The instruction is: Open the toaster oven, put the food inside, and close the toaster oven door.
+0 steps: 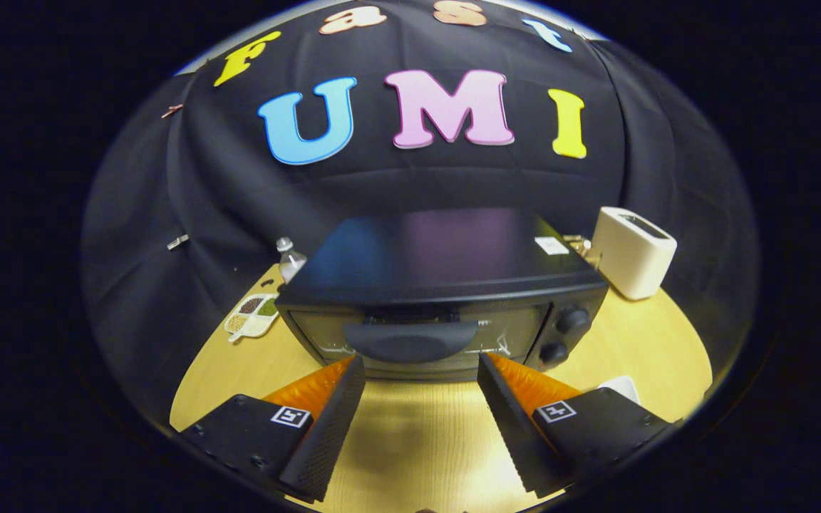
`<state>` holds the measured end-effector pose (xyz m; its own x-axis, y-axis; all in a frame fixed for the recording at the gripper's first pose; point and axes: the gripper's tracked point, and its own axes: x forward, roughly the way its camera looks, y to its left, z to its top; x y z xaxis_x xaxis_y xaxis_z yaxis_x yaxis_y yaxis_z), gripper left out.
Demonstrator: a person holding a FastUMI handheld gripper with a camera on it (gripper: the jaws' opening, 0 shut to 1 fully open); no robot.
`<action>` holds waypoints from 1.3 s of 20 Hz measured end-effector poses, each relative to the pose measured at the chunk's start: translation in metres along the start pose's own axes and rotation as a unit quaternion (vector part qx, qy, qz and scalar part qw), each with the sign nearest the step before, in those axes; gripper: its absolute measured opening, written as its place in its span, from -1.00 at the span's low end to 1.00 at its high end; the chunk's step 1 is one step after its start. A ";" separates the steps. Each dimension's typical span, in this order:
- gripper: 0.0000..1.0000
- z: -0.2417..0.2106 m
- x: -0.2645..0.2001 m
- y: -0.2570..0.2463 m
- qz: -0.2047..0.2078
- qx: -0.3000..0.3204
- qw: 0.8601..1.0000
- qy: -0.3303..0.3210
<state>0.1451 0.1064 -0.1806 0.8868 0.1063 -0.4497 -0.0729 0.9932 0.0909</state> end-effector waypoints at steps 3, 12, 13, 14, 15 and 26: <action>0.97 0.031 -0.030 0.003 0.016 -0.011 0.999 -0.039; 0.96 0.116 -0.133 -0.045 0.014 -0.012 0.988 -0.155; 0.96 0.120 -0.142 -0.056 0.007 -0.009 0.986 -0.164; 0.96 0.123 -0.148 -0.068 -0.003 -0.009 0.985 -0.171; 0.96 0.123 -0.154 -0.079 -0.009 -0.006 0.985 -0.174; 0.96 0.116 -0.174 -0.177 -0.057 0.059 0.984 -0.161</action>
<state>0.0569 -0.0934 -0.0158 0.9861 -0.0449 -0.1602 0.0718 0.9835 0.1663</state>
